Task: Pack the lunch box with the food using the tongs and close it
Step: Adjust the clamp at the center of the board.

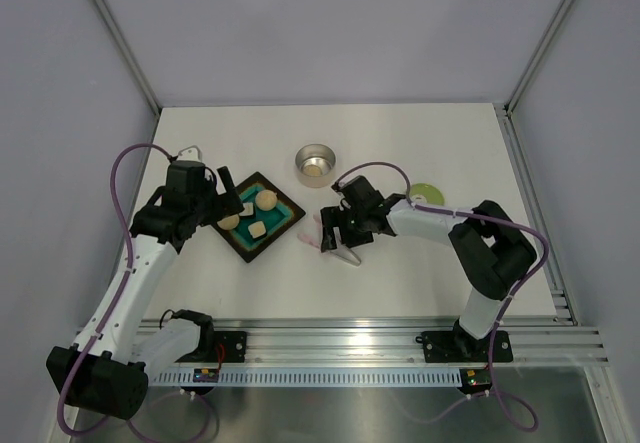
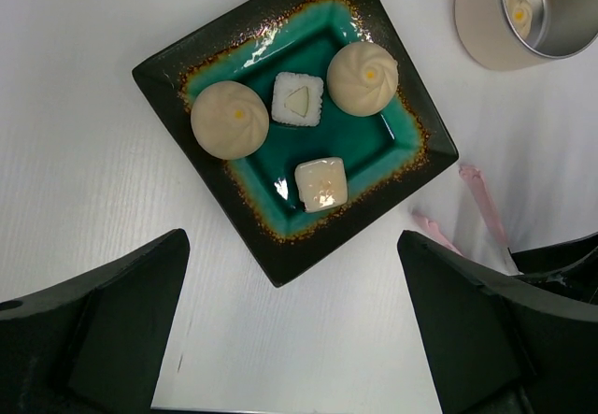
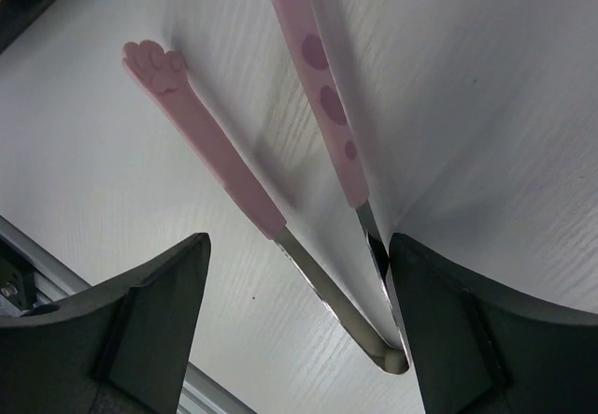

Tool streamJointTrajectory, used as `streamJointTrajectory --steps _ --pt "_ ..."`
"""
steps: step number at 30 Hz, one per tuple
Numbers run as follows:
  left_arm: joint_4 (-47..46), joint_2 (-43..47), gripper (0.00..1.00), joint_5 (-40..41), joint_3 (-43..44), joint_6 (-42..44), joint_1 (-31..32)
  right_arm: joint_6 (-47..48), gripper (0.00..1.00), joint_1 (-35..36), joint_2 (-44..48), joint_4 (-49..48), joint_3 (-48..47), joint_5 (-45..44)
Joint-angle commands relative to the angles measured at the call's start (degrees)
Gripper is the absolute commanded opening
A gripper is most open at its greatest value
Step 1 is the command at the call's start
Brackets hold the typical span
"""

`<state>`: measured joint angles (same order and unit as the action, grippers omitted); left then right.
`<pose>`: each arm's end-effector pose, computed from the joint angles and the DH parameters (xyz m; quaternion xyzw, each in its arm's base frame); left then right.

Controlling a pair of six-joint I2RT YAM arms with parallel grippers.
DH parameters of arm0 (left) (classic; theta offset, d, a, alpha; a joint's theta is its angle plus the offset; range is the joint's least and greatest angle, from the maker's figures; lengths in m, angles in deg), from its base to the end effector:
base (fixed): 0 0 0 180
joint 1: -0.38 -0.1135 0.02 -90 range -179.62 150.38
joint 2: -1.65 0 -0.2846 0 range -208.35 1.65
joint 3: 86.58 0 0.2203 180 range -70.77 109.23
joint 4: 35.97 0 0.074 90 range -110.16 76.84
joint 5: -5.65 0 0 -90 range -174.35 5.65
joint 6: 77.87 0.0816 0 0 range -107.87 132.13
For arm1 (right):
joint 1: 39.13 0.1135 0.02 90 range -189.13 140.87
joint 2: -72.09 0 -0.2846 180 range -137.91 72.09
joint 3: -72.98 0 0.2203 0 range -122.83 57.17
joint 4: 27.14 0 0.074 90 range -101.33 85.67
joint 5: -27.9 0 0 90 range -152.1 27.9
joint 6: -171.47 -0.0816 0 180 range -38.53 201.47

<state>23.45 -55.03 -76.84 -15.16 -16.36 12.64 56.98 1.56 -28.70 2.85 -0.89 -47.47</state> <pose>0.1849 -0.0293 0.2985 -0.1550 0.9080 -0.0772 0.3814 0.2544 0.2459 0.1652 -0.1699 0.9362 0.2550 0.1722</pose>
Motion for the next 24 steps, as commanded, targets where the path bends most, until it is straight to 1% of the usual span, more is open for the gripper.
streamJointTrajectory --steps 1,3,5,7,11,12,16,20,21,24 --pt "-1.52 0.44 0.99 -1.62 1.51 -0.60 -0.30 2.34 0.86 2.89 2.27 2.61 -0.30 -2.32" --pt "-1.25 0.35 0.99 -1.88 2.30 -0.69 -0.30 3.04 0.86 4.57 2.09 3.66 -0.73 -3.46" --pt "-1.16 0.61 0.99 -1.88 2.57 -0.78 -0.30 4.62 0.87 8.16 1.66 5.59 -1.43 -8.46" --pt "-0.99 0.87 0.99 -1.62 2.83 -0.78 -0.39 4.98 0.88 10.02 1.22 7.00 -1.79 -13.11" --pt "-1.08 0.79 0.99 -1.18 2.83 -1.04 -0.30 5.07 0.88 14.41 -0.89 8.24 -2.67 -19.45" --pt "-1.08 0.79 0.99 -1.27 2.83 -1.04 -0.30 5.24 0.88 15.03 -1.42 8.67 -2.84 -22.08" --pt "-0.99 0.79 0.99 -1.09 2.66 -1.22 -0.38 3.67 0.88 16.44 -2.65 8.59 -3.20 -25.97" --pt "-1.52 1.40 0.99 -0.48 2.13 -1.57 -0.39 2.17 0.84 16.62 -3.09 6.31 -1.97 -29.22" --pt "-1.52 1.49 0.99 -0.48 2.13 -1.57 -0.30 2.25 0.79 16.62 -3.44 5.26 -1.79 -29.31" --pt "-1.43 1.40 0.99 -0.65 2.13 -1.57 -0.38 2.52 0.72 16.71 -5.02 3.58 -1.79 -28.44"
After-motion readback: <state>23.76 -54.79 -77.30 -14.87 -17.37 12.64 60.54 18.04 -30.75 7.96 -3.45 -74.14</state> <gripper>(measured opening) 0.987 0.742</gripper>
